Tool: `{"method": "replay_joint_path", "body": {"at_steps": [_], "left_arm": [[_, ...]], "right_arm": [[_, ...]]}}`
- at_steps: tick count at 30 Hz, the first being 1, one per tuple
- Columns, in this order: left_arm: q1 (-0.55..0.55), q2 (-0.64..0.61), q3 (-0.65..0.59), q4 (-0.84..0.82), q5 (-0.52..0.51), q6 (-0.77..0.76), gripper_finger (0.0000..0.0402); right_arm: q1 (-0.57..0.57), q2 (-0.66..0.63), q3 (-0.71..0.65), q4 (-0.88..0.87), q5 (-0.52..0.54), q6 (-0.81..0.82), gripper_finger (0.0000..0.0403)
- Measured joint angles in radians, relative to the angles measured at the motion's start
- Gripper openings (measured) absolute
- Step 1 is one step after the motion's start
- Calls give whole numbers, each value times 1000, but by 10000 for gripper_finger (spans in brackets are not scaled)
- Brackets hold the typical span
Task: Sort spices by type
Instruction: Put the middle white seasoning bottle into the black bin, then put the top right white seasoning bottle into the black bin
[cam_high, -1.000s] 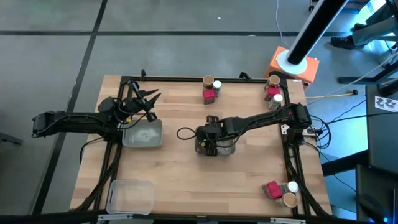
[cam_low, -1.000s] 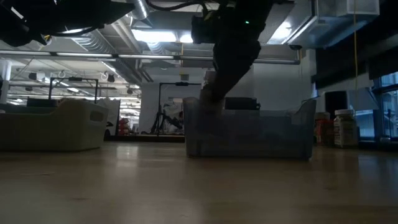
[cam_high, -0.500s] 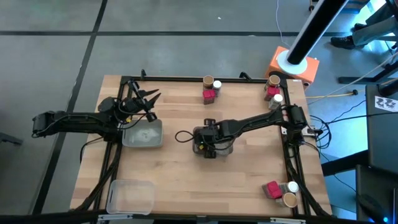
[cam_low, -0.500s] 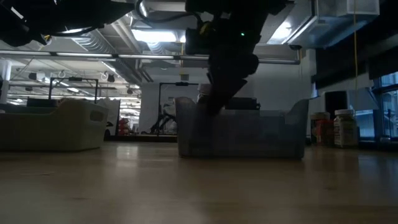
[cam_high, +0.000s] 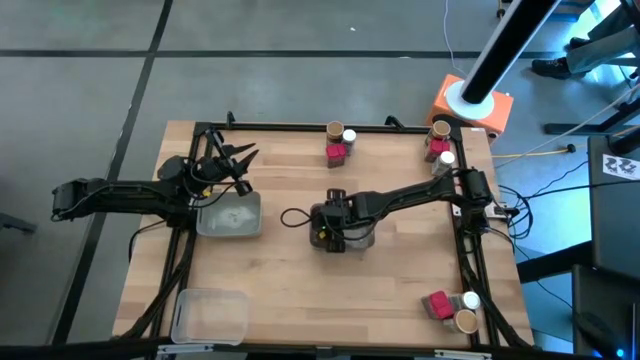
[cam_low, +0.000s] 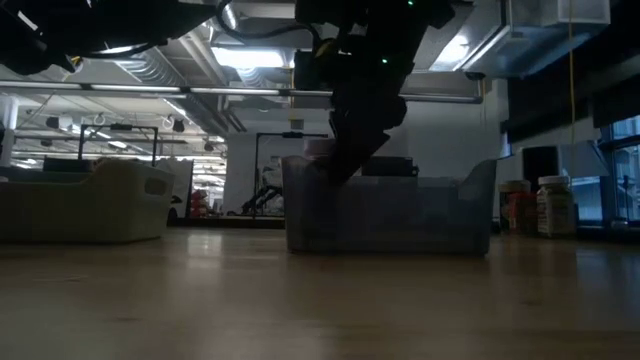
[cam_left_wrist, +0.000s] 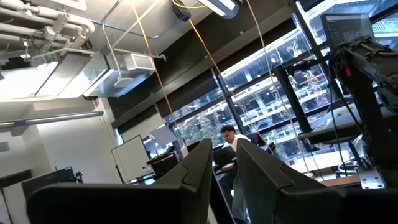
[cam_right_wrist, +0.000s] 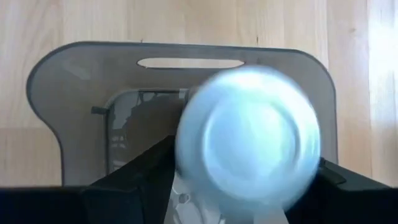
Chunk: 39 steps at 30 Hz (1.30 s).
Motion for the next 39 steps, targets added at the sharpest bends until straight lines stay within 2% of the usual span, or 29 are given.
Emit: {"method": "replay_joint_path", "body": {"at_steps": [15,21,30,33,39], "left_arm": [[0,0,0,-1,0,0,68],[0,0,0,-1,0,0,68],[0,0,0,-2,0,0,68],[0,0,0,-3,0,0,68],[0,0,0,-3,0,0,68]], "right_arm": [[0,-13,-1,15,-1,5,261],[0,-82,-1,-5,-1,25,261],[0,-228,-1,-197,0,64,261],[1,-286,-1,-254,34,92,261],[1,-403,-1,-396,173,152,261]]}}
